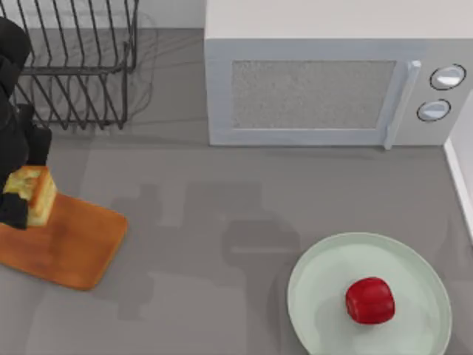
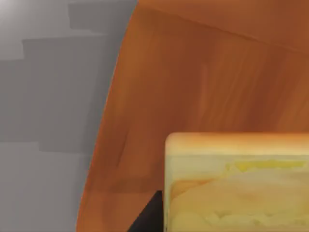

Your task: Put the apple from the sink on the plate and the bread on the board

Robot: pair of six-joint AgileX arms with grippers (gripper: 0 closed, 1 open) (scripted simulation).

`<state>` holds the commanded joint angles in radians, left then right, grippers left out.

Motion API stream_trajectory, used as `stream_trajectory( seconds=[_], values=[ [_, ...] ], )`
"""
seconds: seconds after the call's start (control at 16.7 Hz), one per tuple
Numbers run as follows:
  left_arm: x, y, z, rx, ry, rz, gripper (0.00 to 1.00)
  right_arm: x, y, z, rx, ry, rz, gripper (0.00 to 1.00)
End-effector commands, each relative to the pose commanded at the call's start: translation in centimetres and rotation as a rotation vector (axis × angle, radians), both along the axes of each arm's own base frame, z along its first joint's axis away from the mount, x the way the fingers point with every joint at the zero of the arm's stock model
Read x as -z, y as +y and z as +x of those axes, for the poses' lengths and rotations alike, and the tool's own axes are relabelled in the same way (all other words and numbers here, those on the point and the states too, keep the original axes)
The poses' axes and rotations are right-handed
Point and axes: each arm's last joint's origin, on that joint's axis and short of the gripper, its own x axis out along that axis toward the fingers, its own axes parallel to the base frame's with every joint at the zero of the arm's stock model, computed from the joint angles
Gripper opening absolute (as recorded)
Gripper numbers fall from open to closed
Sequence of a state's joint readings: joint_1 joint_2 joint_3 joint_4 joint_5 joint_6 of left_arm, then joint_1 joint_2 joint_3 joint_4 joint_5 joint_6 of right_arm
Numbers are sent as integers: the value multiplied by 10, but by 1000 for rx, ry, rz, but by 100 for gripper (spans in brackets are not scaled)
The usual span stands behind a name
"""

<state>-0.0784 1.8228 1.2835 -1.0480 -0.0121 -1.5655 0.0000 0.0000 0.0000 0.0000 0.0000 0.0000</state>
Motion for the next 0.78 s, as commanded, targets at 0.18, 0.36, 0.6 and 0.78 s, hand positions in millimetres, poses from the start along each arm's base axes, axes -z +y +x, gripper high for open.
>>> stream_trajectory(
  seconds=[0.18, 0.36, 0.6, 0.78],
  values=[
    [-2, -2, -1, -61, -23, 0, 0, 0, 0, 0, 0, 0, 0, 100],
    [-2, -2, -1, -62, -24, 0, 0, 0, 0, 0, 0, 0, 0, 100],
    [1, 0, 0, -63, -21, 0, 0, 0, 0, 0, 0, 0, 0, 100],
    [11, -1, 0, -63, -21, 0, 0, 0, 0, 0, 0, 0, 0, 100]
  ],
)
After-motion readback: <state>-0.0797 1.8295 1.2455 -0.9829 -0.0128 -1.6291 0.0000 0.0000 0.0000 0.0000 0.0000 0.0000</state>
